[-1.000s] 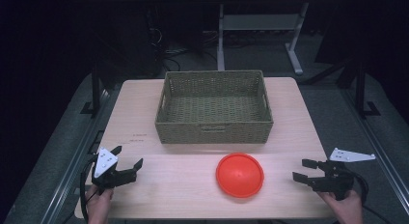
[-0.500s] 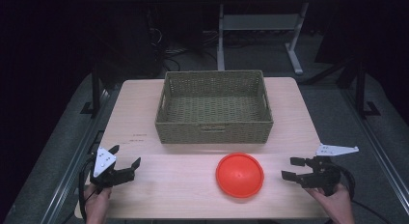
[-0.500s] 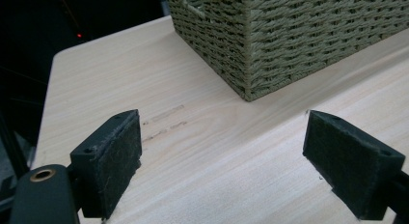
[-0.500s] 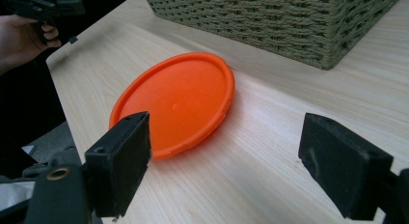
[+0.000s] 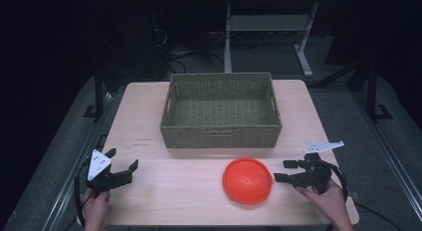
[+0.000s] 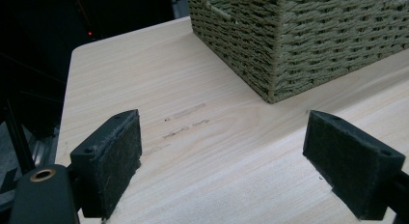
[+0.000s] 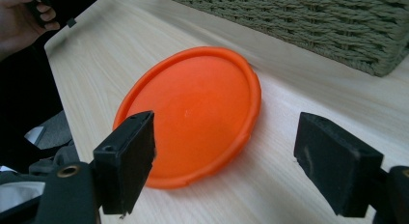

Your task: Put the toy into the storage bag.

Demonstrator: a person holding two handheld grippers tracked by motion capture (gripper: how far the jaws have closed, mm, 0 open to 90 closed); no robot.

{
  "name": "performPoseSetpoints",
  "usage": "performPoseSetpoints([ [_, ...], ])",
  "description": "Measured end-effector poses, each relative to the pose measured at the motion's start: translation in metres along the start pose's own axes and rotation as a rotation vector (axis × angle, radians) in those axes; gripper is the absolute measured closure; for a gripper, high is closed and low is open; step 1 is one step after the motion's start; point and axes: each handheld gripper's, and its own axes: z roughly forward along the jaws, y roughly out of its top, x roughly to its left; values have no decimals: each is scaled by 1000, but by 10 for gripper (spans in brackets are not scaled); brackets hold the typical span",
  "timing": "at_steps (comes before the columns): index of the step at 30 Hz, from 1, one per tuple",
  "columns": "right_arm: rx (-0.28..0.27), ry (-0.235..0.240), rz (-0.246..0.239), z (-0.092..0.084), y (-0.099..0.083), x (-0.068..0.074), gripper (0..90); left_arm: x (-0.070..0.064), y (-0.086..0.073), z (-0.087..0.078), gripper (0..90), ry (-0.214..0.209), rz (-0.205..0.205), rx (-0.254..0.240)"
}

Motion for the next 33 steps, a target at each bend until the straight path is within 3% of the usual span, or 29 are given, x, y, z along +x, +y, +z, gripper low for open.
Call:
performPoseSetpoints([
  [2,12,3,-3,3,1,0,225,0,0,0,130,3,0,-1],
  [4,59,17,-1,13,6,0,241,1,0,1,130,11,-3,-4],
  [13,143,37,24,35,12,-9,298,-2,1,3,130,-25,2,-2],
  [21,162,27,17,42,11,-10,415,-2,1,4,130,-29,5,5],
  [29,197,13,29,50,9,-12,461,-3,2,4,130,-40,-5,1],
  [33,188,27,43,50,8,-16,492,-4,2,4,130,-35,-2,2],
])
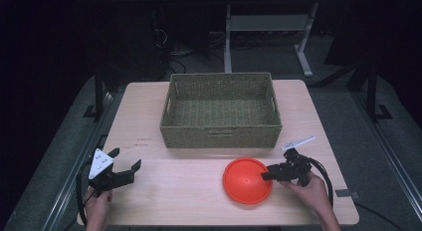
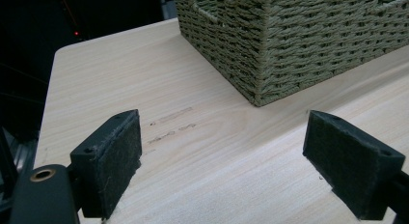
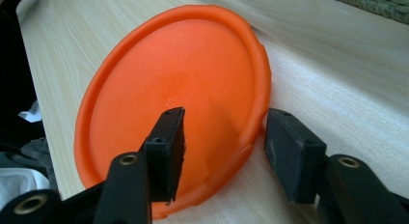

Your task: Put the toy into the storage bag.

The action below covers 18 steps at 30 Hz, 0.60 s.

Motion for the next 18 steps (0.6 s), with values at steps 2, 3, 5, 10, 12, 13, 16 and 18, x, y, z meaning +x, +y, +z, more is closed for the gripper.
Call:
performPoseSetpoints([
  [2,11,-3,0,2,0,-1,494,0,0,0,130,2,5,-1],
  [3,11,-3,0,2,0,-1,494,0,0,0,130,2,5,-1],
  [5,28,-12,-14,6,0,0,510,0,0,1,130,-4,6,5],
  [10,16,11,0,8,0,-3,542,-3,1,2,130,0,22,3],
  [12,12,15,1,9,1,-3,536,-4,1,2,130,0,20,4],
  [13,12,15,1,9,1,-3,536,-4,1,2,130,0,20,4],
  [16,6,28,8,9,1,-7,598,-4,2,3,130,-8,19,2],
  [18,10,19,13,9,2,-9,654,-4,1,2,130,-8,21,2],
])
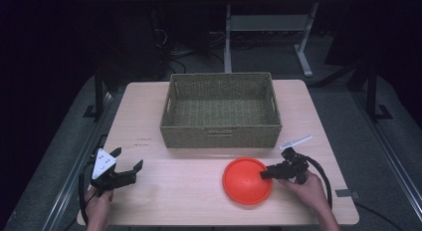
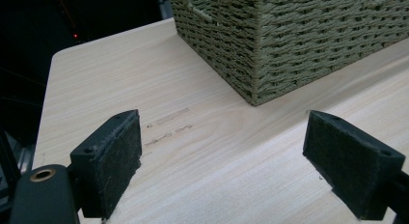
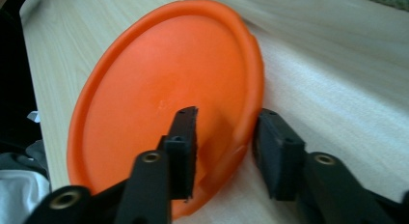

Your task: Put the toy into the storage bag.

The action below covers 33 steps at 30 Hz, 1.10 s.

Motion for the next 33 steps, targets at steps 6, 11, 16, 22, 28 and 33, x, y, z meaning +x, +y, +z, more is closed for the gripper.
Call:
performPoseSetpoints([
  [6,-28,15,27,-8,3,1,771,1,1,0,130,1,4,-5],
  [11,-51,9,27,-16,4,9,810,1,1,0,130,1,-5,-9],
  [16,-69,-21,-5,-26,11,25,819,1,1,-2,130,13,6,-14],
  [22,-83,-43,-54,-45,24,43,822,2,1,-2,130,15,0,-18],
  [28,-84,-66,-80,-57,33,54,822,1,1,-2,130,10,4,-18],
  [33,-98,-75,-97,-68,43,61,822,0,2,-1,130,7,4,-20],
])
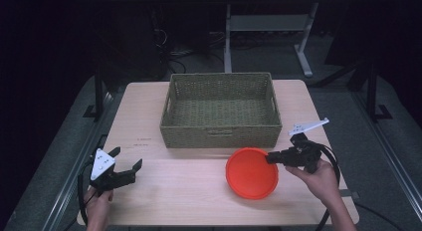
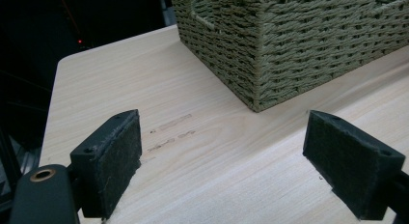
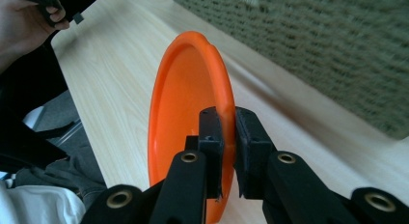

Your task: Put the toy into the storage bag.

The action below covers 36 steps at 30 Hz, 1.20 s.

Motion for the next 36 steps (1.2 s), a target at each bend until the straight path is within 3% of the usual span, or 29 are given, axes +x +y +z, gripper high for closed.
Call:
performPoseSetpoints([
  [12,-36,15,-25,-22,39,3,822,0,0,-1,130,5,-5,-1],
  [26,-54,14,-25,-31,73,0,822,-1,0,2,130,-5,1,2],
  [36,-90,3,-47,-45,106,6,822,-3,0,5,130,-14,2,6],
])
